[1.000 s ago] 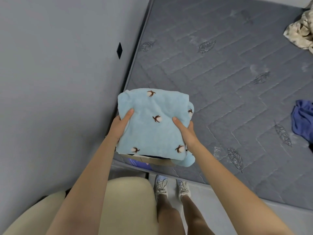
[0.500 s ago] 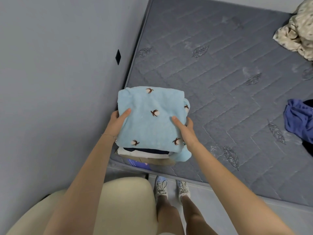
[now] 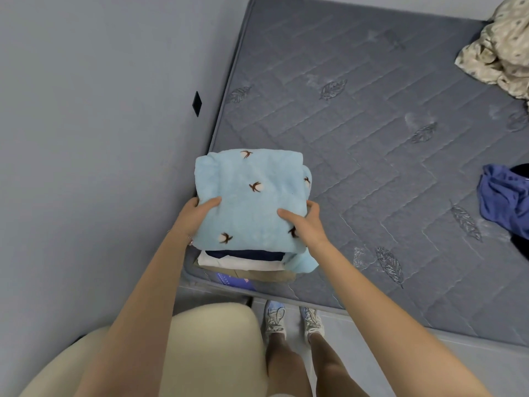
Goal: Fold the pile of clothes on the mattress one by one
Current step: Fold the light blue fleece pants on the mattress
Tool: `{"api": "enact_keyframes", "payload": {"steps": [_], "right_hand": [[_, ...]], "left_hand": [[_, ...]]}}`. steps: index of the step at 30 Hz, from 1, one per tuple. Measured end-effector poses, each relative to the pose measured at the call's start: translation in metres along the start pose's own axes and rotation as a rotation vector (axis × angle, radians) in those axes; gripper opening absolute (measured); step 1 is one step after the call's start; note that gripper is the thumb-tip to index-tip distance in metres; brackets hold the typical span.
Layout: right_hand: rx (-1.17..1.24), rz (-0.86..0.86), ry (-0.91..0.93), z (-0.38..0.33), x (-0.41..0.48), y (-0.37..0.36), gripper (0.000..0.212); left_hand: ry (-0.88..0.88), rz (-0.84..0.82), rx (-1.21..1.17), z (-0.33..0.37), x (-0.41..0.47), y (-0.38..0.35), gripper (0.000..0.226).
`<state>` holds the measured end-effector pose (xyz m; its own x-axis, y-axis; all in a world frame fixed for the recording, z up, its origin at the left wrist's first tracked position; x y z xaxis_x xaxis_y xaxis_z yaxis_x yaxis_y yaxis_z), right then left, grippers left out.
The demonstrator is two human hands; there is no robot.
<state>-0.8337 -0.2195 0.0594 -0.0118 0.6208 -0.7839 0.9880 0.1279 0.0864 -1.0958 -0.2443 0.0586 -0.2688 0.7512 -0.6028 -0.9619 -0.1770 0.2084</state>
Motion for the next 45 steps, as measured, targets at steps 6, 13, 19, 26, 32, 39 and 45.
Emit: {"api": "enact_keyframes", "payload": {"steps": [6,13,19,26,32,39,45], "right_hand": [[-0.098,-0.121,-0.138,0.016,-0.011,0.003,0.068],[-0.219,-0.169,-0.172,0.027,-0.018,0.003,0.070],[-0.137,-0.078,-0.161,0.038,-0.017,-0.001,0.073],[-0.076,0.007,-0.096,0.036,-0.019,-0.006,0.092],[-0.061,0.041,-0.087,0.037,-0.016,-0.002,0.100],[-0.088,0.111,0.083,0.013,-0.023,0.003,0.107],[-0.598,0.307,0.360,-0.020,-0.032,0.023,0.084]], "left_hand": [[0.025,-0.078,0.030,-0.012,-0.020,0.012,0.014],[0.042,-0.134,0.025,-0.023,-0.034,0.017,0.026],[-0.052,-0.065,-0.111,-0.019,-0.034,0.009,0.045],[-0.037,0.050,-0.187,-0.035,-0.025,0.007,0.099],[-0.051,0.169,-0.195,-0.026,-0.031,0.001,0.076],[-0.342,0.495,0.297,0.008,-0.044,0.008,0.081],[-0.610,0.362,0.801,0.051,-0.051,-0.028,0.075]]}}
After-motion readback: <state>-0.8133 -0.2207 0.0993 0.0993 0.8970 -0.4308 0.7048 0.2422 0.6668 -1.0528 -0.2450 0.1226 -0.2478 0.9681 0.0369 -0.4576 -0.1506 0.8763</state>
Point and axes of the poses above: each hand's wrist, its own x-axis towards the middle knuckle, its own y-axis out of the back of the hand, z = x × y, the point moved 4 cm from there along x, towards the middle knuckle, and after that the axes turned 9 degrees about -y, right-handed, at the moved point
